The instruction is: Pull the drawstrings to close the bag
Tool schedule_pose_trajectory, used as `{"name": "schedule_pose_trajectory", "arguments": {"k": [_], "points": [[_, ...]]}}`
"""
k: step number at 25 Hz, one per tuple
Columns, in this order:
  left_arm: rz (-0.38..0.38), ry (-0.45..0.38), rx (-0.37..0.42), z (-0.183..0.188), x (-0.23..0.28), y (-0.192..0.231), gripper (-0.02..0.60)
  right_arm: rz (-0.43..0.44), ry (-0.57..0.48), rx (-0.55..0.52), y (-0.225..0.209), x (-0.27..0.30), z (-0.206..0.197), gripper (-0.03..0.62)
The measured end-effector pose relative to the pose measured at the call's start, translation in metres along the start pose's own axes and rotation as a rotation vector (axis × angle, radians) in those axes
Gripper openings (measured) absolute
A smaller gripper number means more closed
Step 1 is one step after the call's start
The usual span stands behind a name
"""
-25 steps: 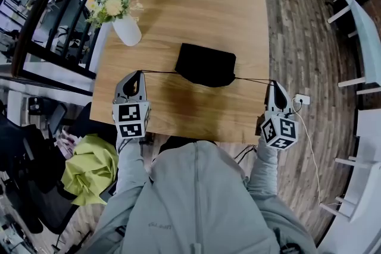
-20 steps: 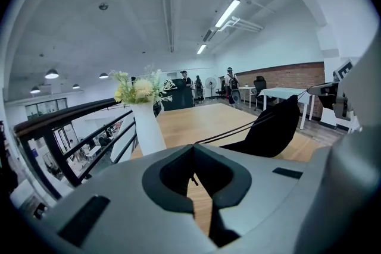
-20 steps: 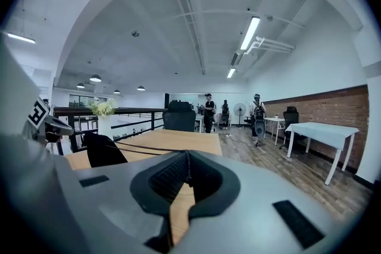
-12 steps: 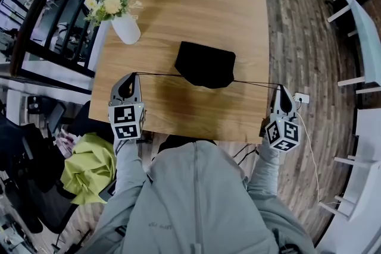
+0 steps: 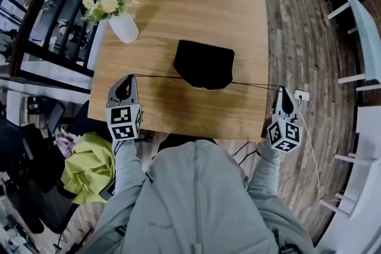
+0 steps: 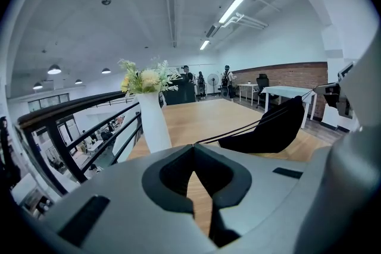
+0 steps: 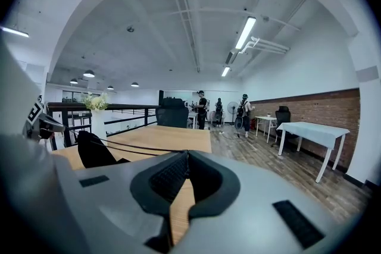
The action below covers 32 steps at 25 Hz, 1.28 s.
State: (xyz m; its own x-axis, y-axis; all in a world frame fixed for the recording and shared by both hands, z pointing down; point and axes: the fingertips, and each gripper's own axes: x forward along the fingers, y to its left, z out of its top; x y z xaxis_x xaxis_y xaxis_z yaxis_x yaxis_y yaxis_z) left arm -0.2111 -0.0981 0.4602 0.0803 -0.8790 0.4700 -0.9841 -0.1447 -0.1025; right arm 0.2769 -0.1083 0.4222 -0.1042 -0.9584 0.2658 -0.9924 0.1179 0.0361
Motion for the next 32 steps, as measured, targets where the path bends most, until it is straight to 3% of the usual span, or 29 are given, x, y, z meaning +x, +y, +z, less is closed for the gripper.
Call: {"name": "schedule_pose_trajectory", "arguments": {"k": [12,23,32], "points": [[-0.013,0.006,-0.010,-0.003,0.003,-0.001,0.028,-0.009,0.001,0.011,-0.006,-0.002,-0.004,0.023],[-0.048,-0.044,-0.074,0.011,0.002,-0.005,0.028,0.022,-0.081,0.063,-0.005,-0.005,0.008,0.023],[-0.060,-0.055,-0.103,0.014,0.000,0.000,0.028,0.193,-0.105,0.073,0.028,0.000,0.026,0.023]]}}
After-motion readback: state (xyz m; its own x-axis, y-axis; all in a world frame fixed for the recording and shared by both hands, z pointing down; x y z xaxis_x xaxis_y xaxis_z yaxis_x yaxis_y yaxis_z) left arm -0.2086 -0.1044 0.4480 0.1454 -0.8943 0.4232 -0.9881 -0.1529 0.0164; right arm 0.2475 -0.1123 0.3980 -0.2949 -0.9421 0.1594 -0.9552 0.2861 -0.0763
